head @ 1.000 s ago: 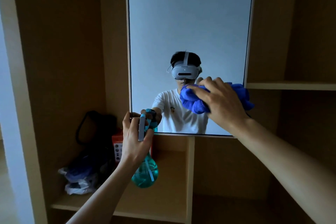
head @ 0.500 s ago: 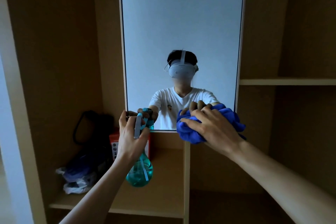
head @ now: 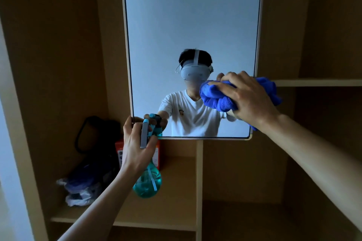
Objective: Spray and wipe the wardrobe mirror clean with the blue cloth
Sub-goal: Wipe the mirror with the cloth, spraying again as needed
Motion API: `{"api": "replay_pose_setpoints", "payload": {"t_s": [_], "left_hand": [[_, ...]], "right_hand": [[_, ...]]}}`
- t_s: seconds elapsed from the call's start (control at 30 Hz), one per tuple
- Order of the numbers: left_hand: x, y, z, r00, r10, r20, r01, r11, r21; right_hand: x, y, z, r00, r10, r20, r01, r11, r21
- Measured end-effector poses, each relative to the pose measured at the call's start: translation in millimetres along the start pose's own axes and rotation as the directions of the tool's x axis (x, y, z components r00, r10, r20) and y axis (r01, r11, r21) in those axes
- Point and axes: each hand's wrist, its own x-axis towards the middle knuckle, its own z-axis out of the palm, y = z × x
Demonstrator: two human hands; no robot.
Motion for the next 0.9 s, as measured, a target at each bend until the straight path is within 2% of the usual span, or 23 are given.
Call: {"api": "replay_pose_setpoints", "payload": {"t_s": [0.13, 0.27, 0.47, 0.53, 0.6, 0.67, 0.73, 0.8, 0.9], "left_hand": [[-2.4, -2.8, 4.4, 0.999, -0.006, -0.032, 0.007, 1.0, 0.017], [-4.3, -2.7, 5.9, 0.999, -0.013, -0.031, 0.014, 1.0, 0.012], [-0.5, 0.1, -1.3, 1.0, -0.02, -0.018, 0.02, 1.0, -0.012], [1.1, -1.8, -3.8, 1.0, -0.028, -0.006, 0.028, 0.999, -0.018], [2.9, -3.1, -5.9, 1.0, -0.029, 0.008, 0.029, 0.999, -0.018], [4.2, -3.9, -8.1, 0.999, -0.031, 0.021, 0.031, 0.999, -0.008], [5.1, -3.7, -10.1, 0.999, -0.027, 0.024, 0.027, 1.0, 0.002], [6.2, -3.1, -11.2, 0.999, -0.024, 0.021, 0.024, 1.0, -0.004], [6.7, -3.4, -11.6, 0.999, -0.029, 0.023, 0.029, 1.0, -0.005]], "right_hand": [[-37.6, -14.0, 16.8, 0.999, -0.03, 0.035, 0.029, 0.999, 0.024], [-81.8, -32.4, 30.3, 0.986, -0.074, 0.15, 0.065, 0.996, 0.062], [-78.6, -36.3, 22.5, 0.983, -0.037, 0.181, 0.023, 0.997, 0.078], [-73.7, -34.4, 18.0, 0.991, 0.053, 0.127, -0.064, 0.995, 0.082], [-62.2, -27.9, 9.8, 0.976, 0.217, 0.012, -0.217, 0.974, 0.07], [-45.0, -19.6, -1.7, 0.918, 0.382, -0.103, -0.379, 0.924, 0.047], [-30.4, -10.8, -11.8, 0.857, 0.484, -0.176, -0.485, 0.873, 0.042], [-25.0, -7.5, -15.2, 0.833, 0.52, -0.188, -0.521, 0.852, 0.048], [-34.7, -19.3, -8.1, 0.848, 0.493, -0.195, -0.5, 0.866, 0.015]]}}
